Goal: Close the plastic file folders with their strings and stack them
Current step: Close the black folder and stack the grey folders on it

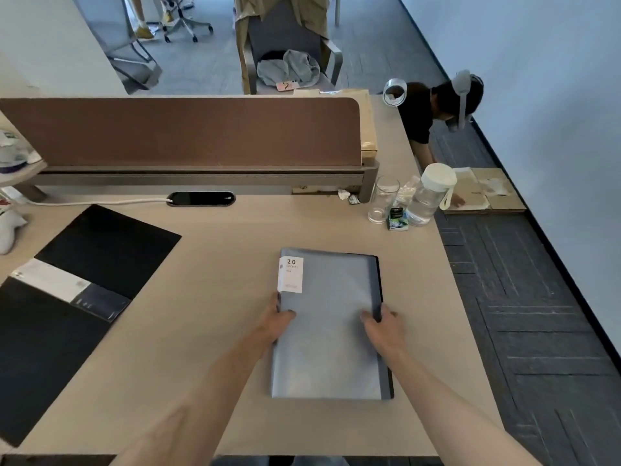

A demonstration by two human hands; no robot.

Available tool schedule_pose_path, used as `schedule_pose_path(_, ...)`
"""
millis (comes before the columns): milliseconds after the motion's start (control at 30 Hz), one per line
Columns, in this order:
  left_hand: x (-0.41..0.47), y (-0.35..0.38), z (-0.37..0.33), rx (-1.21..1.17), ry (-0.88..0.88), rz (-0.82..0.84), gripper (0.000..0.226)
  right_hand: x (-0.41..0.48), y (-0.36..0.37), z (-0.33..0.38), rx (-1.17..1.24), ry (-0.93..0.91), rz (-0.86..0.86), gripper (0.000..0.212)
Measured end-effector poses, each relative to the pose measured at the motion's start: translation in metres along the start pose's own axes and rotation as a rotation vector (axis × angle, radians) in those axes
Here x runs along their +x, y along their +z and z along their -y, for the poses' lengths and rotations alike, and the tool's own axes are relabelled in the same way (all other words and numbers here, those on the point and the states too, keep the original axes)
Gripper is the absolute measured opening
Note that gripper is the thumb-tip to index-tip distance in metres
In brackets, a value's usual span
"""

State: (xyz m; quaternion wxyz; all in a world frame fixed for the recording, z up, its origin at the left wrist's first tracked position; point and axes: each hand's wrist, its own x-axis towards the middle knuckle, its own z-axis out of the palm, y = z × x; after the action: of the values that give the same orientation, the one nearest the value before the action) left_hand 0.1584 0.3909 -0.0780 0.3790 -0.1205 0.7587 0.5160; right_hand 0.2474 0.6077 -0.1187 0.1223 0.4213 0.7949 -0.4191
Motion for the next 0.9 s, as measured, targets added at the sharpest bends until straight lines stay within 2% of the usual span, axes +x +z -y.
schedule_pose_path(100,0.002,0.008,-0.007,-0.002,0.004,-0.011,0.041,0.012,-0.001,0.002,-0.01,-0.008,-0.006,0.063)
schedule_pose_path(233,0.007,0.011,-0.009,0.03,0.035,-0.006,0.041,0.008,-0.009,0.001,-0.037,-0.031,-0.039,0.037)
schedule_pose_path(300,0.01,0.008,-0.007,0.047,0.064,-0.007,0.043,0.0,-0.013,0.002,-0.153,-0.062,-0.066,0.034)
schedule_pose_path(367,0.006,0.006,-0.006,0.09,0.109,-0.01,0.043,-0.011,-0.018,0.008,-0.305,-0.139,-0.123,0.034)
schedule_pose_path(433,0.001,0.002,-0.006,0.157,0.156,-0.014,0.05,-0.019,-0.018,0.018,-0.349,-0.261,-0.133,0.035)
schedule_pose_path(533,-0.013,-0.01,-0.002,0.242,0.192,-0.061,0.054,-0.031,-0.004,0.045,-0.278,-0.447,-0.037,0.035)
schedule_pose_path(633,-0.025,-0.031,0.008,0.218,0.183,-0.144,0.05,-0.047,0.02,0.078,-0.228,-0.573,0.068,0.033)
schedule_pose_path(900,-0.068,-0.13,0.051,0.136,0.177,-0.407,0.037,-0.092,0.108,0.146,-0.276,-0.782,0.296,0.027)
